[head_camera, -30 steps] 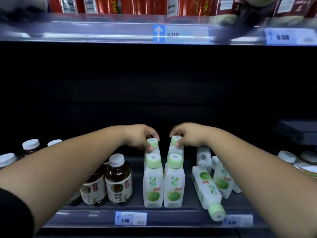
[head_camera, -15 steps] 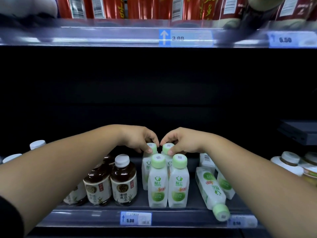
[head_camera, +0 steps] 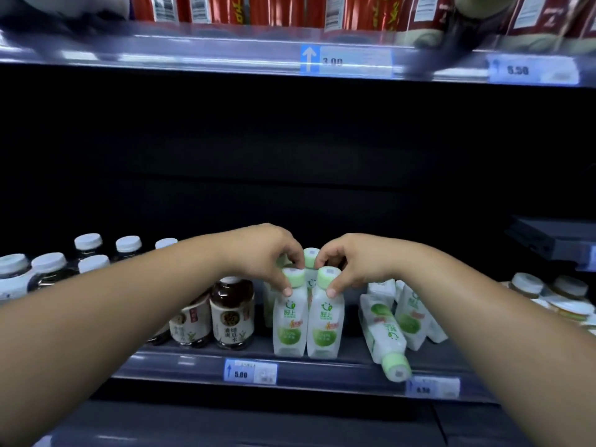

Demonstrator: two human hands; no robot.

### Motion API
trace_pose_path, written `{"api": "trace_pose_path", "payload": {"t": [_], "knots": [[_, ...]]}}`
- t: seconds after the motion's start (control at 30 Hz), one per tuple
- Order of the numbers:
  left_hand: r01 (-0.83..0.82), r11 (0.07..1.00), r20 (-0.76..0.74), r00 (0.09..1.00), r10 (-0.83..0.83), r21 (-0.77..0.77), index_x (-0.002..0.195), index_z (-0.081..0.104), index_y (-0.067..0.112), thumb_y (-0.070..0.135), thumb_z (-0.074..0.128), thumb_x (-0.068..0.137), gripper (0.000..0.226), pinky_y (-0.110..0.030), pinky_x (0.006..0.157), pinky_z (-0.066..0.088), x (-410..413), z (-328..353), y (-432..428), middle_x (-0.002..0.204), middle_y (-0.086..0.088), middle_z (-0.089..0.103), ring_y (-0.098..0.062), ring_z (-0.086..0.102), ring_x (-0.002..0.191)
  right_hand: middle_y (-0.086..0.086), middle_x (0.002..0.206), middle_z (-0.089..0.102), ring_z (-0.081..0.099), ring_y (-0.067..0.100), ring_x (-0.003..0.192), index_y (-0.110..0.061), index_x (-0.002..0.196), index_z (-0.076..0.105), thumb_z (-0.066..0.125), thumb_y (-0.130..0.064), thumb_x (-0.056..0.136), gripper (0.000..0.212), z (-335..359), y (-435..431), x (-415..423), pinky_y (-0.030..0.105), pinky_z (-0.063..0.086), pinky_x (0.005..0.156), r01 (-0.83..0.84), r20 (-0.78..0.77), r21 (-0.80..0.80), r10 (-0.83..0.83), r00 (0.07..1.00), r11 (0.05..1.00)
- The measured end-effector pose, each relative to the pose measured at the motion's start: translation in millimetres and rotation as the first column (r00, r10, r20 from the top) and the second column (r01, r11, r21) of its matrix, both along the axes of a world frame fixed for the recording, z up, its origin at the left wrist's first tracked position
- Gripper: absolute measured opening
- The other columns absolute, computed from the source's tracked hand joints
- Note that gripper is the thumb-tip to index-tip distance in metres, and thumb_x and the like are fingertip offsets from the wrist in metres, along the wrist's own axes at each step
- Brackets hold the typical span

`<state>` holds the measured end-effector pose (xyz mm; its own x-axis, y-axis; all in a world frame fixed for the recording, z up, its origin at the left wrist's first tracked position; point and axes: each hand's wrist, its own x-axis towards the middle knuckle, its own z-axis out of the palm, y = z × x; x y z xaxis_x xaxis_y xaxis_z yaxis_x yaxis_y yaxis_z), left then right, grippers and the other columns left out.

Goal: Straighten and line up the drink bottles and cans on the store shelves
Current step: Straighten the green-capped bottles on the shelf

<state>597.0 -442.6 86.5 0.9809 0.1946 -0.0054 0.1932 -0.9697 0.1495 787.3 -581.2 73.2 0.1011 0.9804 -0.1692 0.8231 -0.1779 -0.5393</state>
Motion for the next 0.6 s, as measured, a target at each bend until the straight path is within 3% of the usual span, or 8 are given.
{"api": "trace_pose_path", "payload": {"t": [0.1, 0.2, 0.33, 0.43, 0.6], "knots": [[-0.044, 0.996, 0.036, 0.998, 0.041, 0.071, 0.105, 0.065, 0.031, 0.048, 0.083, 0.068, 0.044, -0.039, 0.081, 0.051, 2.1, -6.1, -10.0, 0.098, 0.012, 0.061, -0.01, 0.057, 0.092, -0.009, 0.095, 0.064, 0.061, 0.006, 0.066, -0.035, 0.102, 0.068, 0.087, -0.03, 0.073, 0.036, -2.4, 0.3, -6.9, 0.02, 0.051, 0.056, 0.007, 0.101, 0.069, -0.014, 0.995, 0.998], [-0.068, 0.997, 0.018, 0.998, 0.068, 0.024, 0.114, 0.063, 0.033, 0.041, 0.082, 0.073, 0.046, -0.034, 0.082, 0.051, 3.2, -8.7, -12.2, 0.102, 0.014, 0.063, -0.01, 0.059, 0.094, -0.006, 0.092, 0.065, 0.061, 0.002, 0.059, -0.033, 0.098, 0.069, 0.085, -0.021, 0.076, 0.031, -6.0, -0.3, -11.6, 0.019, 0.052, 0.057, 0.033, 0.045, 0.092, -0.037, 0.998, 0.995], [-0.047, 0.999, -0.019, 0.999, 0.047, -0.016, 0.115, 0.066, 0.034, 0.035, 0.081, 0.076, 0.042, -0.024, 0.077, 0.046, 0.2, -7.7, -4.8, 0.099, 0.017, 0.063, -0.003, 0.056, 0.093, 0.002, 0.097, 0.066, 0.068, 0.016, 0.078, -0.027, 0.1, 0.071, 0.083, -0.013, 0.078, 0.029, -10.5, -1.2, -20.6, 0.033, 0.062, 0.069, 0.082, -0.028, 0.125, -0.079, 0.996, 0.989], [-0.041, 0.999, -0.046, 0.998, 0.04, -0.012, 0.112, 0.067, 0.032, 0.035, 0.082, 0.075, 0.04, -0.026, 0.079, 0.048, -5.7, -4.7, 4.1, 0.1, 0.016, 0.064, -0.004, 0.058, 0.094, 0.005, 0.099, 0.068, 0.07, 0.024, 0.09, -0.02, 0.104, 0.071, 0.081, -0.011, 0.08, 0.028, -11.7, 3.0, -30.7, 0.043, 0.062, 0.074, 0.101, -0.055, 0.147, -0.094, 0.994, 0.984], [-0.042, 0.999, -0.072, 0.996, 0.045, 0.032, 0.115, 0.065, 0.035, 0.039, 0.083, 0.073, 0.046, -0.03, 0.08, 0.05, -14.7, -1.8, 15.2, 0.095, 0.019, 0.061, -0.004, 0.057, 0.092, 0.002, 0.099, 0.067, 0.069, 0.02, 0.088, -0.021, 0.105, 0.07, 0.081, -0.013, 0.08, 0.028, -10.5, 11.4, -48.2, 0.036, 0.062, 0.074, 0.125, -0.041, 0.139, -0.121, 0.992, 0.982]]}}
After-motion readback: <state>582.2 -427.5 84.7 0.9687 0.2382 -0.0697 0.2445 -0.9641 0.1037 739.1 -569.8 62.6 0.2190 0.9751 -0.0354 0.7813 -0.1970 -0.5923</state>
